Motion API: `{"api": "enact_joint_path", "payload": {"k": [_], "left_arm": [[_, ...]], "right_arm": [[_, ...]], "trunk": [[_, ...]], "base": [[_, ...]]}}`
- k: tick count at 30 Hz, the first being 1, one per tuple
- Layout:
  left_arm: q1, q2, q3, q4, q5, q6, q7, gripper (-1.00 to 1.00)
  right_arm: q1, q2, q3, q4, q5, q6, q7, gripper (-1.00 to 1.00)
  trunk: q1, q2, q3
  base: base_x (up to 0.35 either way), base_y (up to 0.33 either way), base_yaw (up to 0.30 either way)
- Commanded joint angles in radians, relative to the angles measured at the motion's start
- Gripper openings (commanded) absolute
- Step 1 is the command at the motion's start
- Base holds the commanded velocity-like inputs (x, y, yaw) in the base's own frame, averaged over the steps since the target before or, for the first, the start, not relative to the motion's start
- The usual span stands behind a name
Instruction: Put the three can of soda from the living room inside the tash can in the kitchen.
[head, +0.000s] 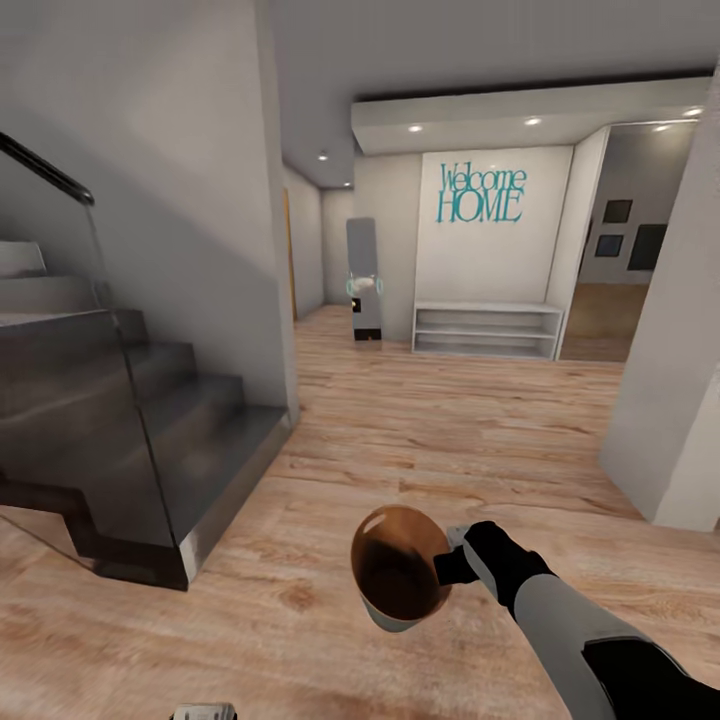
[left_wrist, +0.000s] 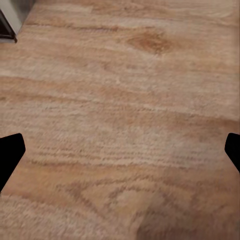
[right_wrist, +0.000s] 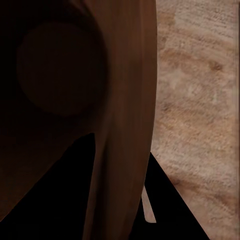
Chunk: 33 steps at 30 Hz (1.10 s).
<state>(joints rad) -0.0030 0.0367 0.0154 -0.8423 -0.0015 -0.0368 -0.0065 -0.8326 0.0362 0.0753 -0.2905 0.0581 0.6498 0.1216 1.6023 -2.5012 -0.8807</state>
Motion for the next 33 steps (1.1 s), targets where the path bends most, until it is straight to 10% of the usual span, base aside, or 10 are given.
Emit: {"api": "enact_joint_path", "payload": {"k": [1, 33], "left_arm": [[0.0, 0.0, 0.0, 0.0, 0.0, 0.0, 0.0, 1.0], [0.0, 0.0, 0.0, 0.0, 0.0, 0.0, 0.0, 1.0]], "right_arm": [[0.0, 0.0, -0.006, -0.001, -0.015, 0.001, 0.006, -1.0], [0.126, -0.044, -0.011, 0.003, -0.015, -0.132, 0.016, -1.0]], "trunk": [[0.0, 0.0, 0.004], [-0.11, 0.197, 0.107]], "base": [[0.0, 0.0, 0.0], [0.0, 0.0, 0.0]]}}
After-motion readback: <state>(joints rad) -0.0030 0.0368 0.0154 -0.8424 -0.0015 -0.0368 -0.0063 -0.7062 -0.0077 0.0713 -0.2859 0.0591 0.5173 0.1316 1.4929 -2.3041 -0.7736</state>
